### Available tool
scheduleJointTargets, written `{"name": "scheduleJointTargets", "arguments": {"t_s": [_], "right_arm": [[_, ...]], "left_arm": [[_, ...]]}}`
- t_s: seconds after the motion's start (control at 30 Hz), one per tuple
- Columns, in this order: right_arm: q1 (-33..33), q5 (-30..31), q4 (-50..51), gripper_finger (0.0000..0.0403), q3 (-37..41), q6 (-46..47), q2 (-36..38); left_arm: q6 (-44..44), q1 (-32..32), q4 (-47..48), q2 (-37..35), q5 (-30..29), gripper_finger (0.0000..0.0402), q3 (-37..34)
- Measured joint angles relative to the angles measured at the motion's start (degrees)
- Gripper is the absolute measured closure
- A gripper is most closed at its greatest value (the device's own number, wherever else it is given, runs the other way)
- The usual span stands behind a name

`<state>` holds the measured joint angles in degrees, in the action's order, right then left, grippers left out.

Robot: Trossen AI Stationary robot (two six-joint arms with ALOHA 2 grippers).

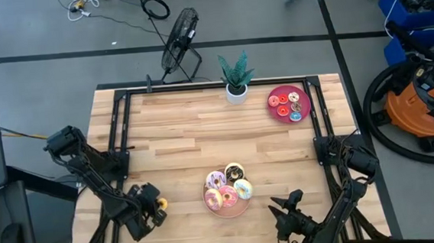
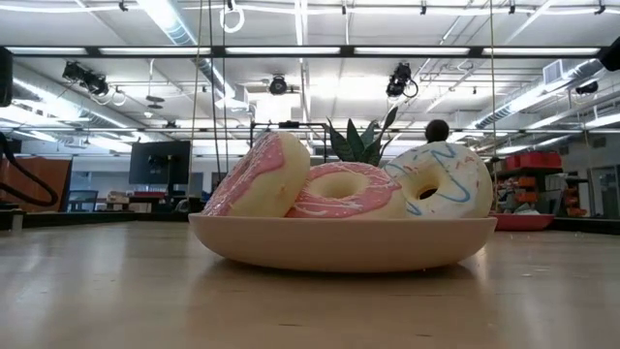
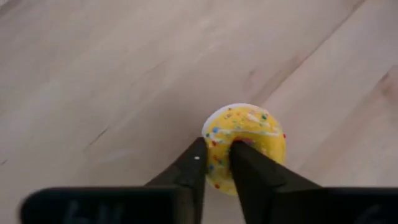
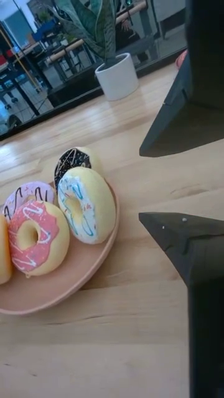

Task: Pick & Place donuts
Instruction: Put the small yellow donut on the red plate

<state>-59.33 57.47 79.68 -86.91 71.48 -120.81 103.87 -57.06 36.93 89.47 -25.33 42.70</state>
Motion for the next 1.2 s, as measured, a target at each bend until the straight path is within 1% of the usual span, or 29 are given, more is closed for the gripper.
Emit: {"name": "scheduleJointTargets", "arguments": {"t_s": [0.07,0.13,0.17,0.27,0.37,0.4,0.47,0.53,0.6,0.73,0.8,0.9,0.97,1.03,1.1,1.13,1.2], "right_arm": [[-0.1,0.0,0.0,0.0239,0.0,-0.5,0.0],[-0.3,0.1,0.0,0.0239,0.0,-1.0,0.0],[-0.4,0.1,0.0,0.0239,0.0,-1.3,0.0],[-0.5,1.1,0.0,0.0239,0.0,-2.9,0.0],[-0.5,4.1,0.1,0.0239,0.0,-5.8,0.4],[-0.5,5.2,0.4,0.0239,0.0,-6.7,0.7],[-0.3,7.6,1.0,0.0239,0.0,-8.3,1.7],[0.1,9.7,0.8,0.0241,0.4,-9.8,3.3],[0.8,10.0,0.2,0.0245,2.1,-11.3,5.6],[4.0,9.5,-5.2,0.0256,10.3,-13.1,13.1],[6.4,9.1,-10.1,0.0261,15.7,-14.4,17.6],[11.3,5.9,-20.8,0.0267,23.6,-18.6,24.6],[15.1,2.1,-31.0,0.027,28.4,-25.9,28.5],[19.1,-2.4,-43.8,0.0271,32.6,-36.7,31.6],[23.1,-9.0,-57.0,0.0272,36.1,-48.2,34.2],[25.1,-12.3,-63.2,0.0272,37.6,-52.8,35.0],[29.2,-18.6,-74.7,0.0272,39.9,-59.2,36.0]], "left_arm": [[-1.0,0.0,-0.1,0.0,-1.7,0.0354,0.0],[-1.5,0.0,0.3,0.0,-4.9,0.0382,0.1],[-1.5,0.0,0.6,0.0,-7.0,0.0389,0.2],[-3.2,0.6,1.5,0.0,-15.5,0.0389,0.9],[-8.4,3.3,0.7,0.0,-26.7,0.0383,1.9],[-10.9,4.7,0.0,0.0,-30.0,0.0384,2.4],[-18.5,8.2,-2.4,0.0,-34.8,0.0388,3.2],[-28.8,12.3,-7.0,0.0,-38.3,0.0392,3.9],[-39.8,17.0,-14.0,0.0,-40.8,0.0392,4.0],[-61.2,26.6,-29.7,0.1,-41.5,0.0386,4.0],[-69.1,30.5,-36.7,0.4,-41.6,0.0384,4.0],[-78.3,34.9,-44.4,0.6,-40.7,0.0387,3.9],[-82.1,37.5,-48.7,1.2,-37.4,0.039,3.9],[-85.3,39.4,-50.8,1.6,-33.1,0.0391,3.9],[-87.7,41.3,-55.4,2.8,-28.8,0.039,4.0],[-88.8,41.9,-56.4,3.4,-27.6,0.0389,4.0],[-90.9,42.7,-60.2,4.8,-25.6,0.0386,3.9]]}}
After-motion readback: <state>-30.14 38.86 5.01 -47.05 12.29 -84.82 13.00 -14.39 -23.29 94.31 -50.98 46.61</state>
